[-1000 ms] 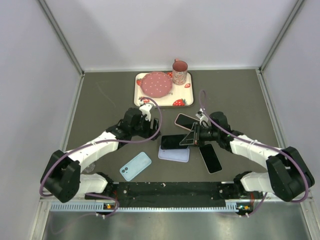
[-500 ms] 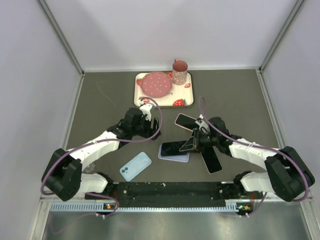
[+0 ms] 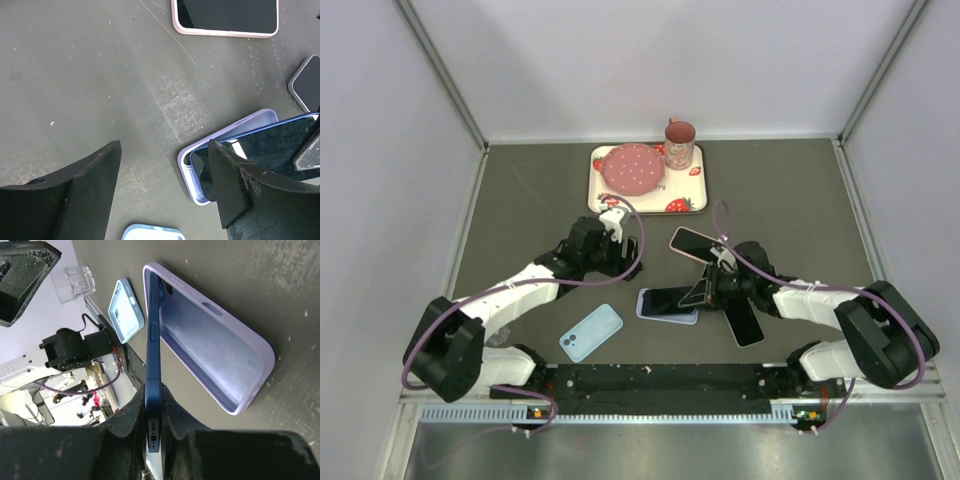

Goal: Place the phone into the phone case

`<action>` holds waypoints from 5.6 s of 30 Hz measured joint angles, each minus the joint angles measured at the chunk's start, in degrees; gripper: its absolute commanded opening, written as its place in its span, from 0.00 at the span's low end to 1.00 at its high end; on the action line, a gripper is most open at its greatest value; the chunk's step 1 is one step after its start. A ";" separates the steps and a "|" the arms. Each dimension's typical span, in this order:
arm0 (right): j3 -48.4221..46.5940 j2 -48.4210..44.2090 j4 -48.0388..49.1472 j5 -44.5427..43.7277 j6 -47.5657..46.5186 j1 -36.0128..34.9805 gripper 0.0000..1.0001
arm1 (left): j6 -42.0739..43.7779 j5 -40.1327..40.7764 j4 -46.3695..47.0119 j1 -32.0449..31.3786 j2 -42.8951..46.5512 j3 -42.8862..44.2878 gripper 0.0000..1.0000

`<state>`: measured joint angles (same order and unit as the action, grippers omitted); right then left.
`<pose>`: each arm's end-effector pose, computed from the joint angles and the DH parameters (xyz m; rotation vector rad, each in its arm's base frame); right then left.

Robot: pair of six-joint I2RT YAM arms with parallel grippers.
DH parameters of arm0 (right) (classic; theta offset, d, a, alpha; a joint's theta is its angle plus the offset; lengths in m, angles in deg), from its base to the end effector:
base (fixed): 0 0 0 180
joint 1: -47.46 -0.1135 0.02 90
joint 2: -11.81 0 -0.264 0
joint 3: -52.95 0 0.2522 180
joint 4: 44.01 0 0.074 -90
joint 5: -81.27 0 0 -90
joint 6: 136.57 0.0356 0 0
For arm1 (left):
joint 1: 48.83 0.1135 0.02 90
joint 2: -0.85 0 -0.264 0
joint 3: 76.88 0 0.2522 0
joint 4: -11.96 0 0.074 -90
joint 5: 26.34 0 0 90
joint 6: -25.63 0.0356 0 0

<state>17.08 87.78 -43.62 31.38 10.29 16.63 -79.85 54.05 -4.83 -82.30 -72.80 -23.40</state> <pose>0.1830 0.1359 0.1425 0.1488 2.5872 1.5030 0.2216 -0.1536 0.2143 0.4516 2.2403 -0.6468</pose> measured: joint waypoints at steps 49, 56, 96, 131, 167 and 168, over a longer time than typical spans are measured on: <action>-13.25 24.63 1.07 10.49 -12.63 0.63 0.00 | -6.47 -10.58 -3.67 0.00 -5.99 0.92 0.57; -15.87 25.33 -3.80 10.43 -15.65 0.63 0.00 | -6.03 -14.91 -0.66 -0.33 -2.95 1.09 0.06; -25.27 26.71 -23.32 3.56 -24.81 -1.29 0.47 | -12.83 -15.98 10.27 -10.12 -14.47 -2.64 0.00; -30.60 22.40 -37.90 -8.59 -28.85 -3.63 0.59 | -16.52 -10.71 18.10 -10.12 -18.32 -2.89 0.00; -22.12 16.96 -35.34 -1.29 -31.67 7.21 0.49 | -16.94 -11.67 19.96 -10.19 -19.61 -2.56 0.00; -22.12 17.29 -34.80 -1.09 -31.61 6.93 0.49 | -16.94 -11.76 19.96 -10.19 -19.69 -2.47 0.00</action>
<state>-5.03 105.07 -78.42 30.29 -21.32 23.56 -96.79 42.30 15.13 -92.49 -92.49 -25.87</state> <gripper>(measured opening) 0.497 0.009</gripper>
